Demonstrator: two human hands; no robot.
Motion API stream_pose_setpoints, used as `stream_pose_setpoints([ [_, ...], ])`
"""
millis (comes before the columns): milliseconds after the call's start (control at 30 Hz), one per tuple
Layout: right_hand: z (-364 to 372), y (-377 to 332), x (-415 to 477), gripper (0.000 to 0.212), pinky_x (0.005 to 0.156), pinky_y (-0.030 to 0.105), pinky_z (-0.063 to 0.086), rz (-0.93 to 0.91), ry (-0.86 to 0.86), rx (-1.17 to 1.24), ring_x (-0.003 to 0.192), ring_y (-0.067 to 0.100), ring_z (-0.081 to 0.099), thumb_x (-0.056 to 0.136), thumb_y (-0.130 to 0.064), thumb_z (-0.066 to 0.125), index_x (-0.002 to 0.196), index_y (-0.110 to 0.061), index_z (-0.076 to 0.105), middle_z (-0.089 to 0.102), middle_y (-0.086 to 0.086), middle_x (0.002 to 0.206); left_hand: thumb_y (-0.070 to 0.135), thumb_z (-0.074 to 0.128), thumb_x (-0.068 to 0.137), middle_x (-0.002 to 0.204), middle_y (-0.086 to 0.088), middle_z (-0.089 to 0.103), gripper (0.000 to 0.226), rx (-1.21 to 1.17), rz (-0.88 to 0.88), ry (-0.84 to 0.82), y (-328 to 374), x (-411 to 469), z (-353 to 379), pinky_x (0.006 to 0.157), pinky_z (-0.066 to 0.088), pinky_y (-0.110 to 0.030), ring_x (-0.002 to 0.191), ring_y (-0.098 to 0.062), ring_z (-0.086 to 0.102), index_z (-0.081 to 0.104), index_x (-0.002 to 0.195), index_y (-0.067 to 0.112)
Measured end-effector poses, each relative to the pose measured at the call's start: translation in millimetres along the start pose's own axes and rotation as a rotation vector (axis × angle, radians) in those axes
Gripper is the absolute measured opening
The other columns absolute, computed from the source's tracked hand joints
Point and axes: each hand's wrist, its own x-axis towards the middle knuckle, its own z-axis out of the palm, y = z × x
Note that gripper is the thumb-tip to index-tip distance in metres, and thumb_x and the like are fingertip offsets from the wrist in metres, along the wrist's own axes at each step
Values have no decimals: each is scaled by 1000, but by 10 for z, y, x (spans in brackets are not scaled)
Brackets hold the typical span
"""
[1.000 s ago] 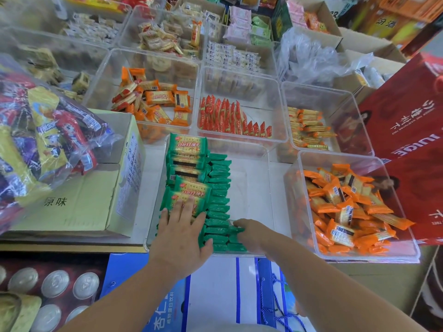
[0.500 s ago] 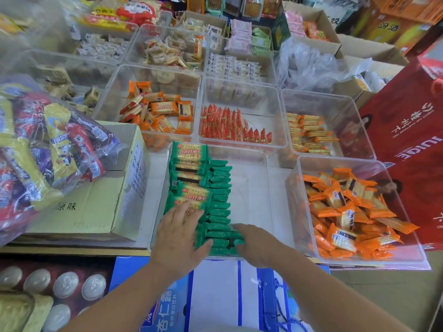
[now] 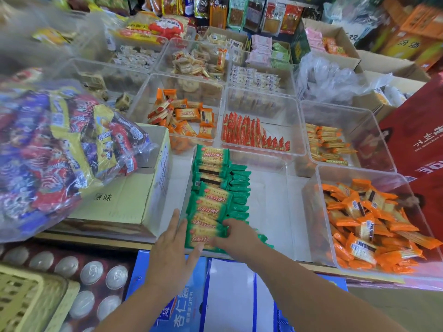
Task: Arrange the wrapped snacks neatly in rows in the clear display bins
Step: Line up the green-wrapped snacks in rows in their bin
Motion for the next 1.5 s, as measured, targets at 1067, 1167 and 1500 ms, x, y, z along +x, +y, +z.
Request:
stream_pose_setpoints([
  [1067, -1208, 463, -216, 40, 50, 9, 43, -89, 377, -27, 70, 2, 59, 82, -33, 76, 108, -40, 47, 62, -13, 88, 51, 56, 96, 167, -3, 17, 83, 140, 170, 40, 503, 649, -249, 125, 12, -42, 151, -23, 16, 15, 161, 21],
  [1167, -1201, 498, -81, 37, 66, 20, 47, -174, 307, -407, 83, 10, 58, 86, -26, 67, 117, -35, 50, 63, -8, 103, 57, 43, 99, 170, -2, 1, 85, 346, 193, -44, 389, 758, -164, 125, -2, -49, 155, -24, 4, -2, 162, 23],
  [1500, -611, 631, 497, 37, 75, 34, 46, -60, 34, -572, 96, 27, 56, 90, -16, 65, 122, -16, 47, 54, 8, 114, 46, 62, 91, 131, -2, 55, 71, 421, 253, 43, 333, 739, -106, 120, 26, -56, 132, -26, 48, 42, 153, 17],
])
